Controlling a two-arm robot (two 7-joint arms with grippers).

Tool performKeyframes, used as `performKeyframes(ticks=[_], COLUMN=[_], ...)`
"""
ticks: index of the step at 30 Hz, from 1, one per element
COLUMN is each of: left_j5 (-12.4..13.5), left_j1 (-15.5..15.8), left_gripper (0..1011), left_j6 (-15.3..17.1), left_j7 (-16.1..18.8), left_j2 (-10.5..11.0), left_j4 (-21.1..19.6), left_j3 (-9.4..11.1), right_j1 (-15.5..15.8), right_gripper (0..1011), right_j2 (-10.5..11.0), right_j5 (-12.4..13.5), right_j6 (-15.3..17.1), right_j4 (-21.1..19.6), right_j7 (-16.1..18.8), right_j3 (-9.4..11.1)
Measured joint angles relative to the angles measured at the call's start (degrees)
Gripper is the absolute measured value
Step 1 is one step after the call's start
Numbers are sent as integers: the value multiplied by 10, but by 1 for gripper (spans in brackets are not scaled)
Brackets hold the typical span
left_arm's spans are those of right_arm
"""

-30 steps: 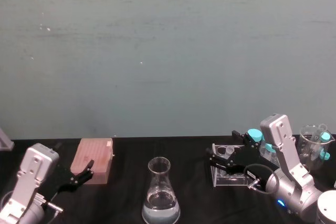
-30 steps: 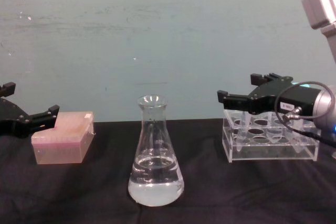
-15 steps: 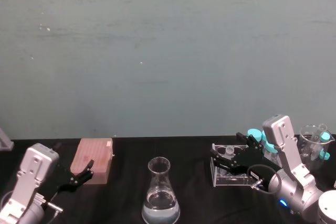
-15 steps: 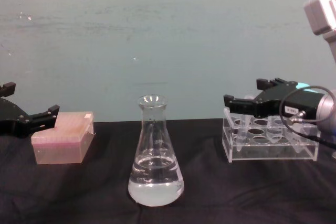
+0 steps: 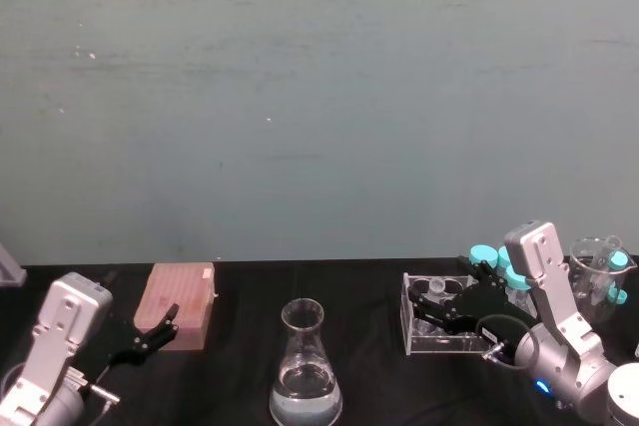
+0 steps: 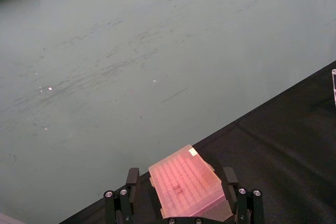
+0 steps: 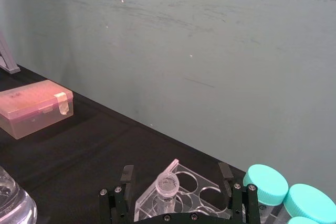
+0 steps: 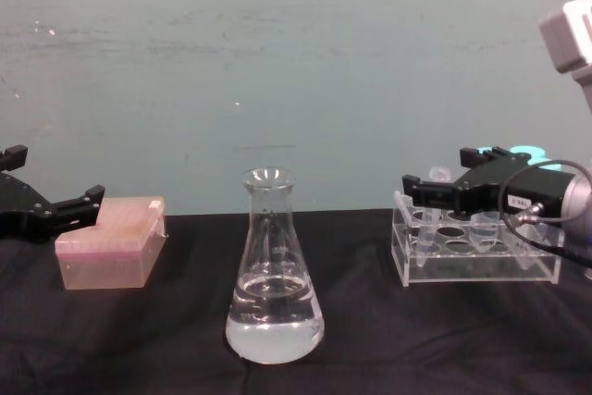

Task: Pour the liquid from the test tube into the beaker using one hand.

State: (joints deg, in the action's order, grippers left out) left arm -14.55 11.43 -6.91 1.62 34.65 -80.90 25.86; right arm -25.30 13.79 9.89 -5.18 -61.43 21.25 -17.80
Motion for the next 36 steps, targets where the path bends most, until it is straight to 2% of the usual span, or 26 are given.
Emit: performKeyframes(ticks=[22,36], left_j5=[0,0], left_j1=[0,0], left_gripper=[1000,1000], left_j6=[0,0], left_j7=[0,0], left_j2=[0,0], left_j4=[0,0], left_j3=[0,0], right_j1=[7,14], right_gripper=[1000,1000], right_j2=[2,1], right_j5=[-1,-3], right_j6=[2,8], right_j4=[3,-10], right_j7=[5,5], right_j3=[3,-1])
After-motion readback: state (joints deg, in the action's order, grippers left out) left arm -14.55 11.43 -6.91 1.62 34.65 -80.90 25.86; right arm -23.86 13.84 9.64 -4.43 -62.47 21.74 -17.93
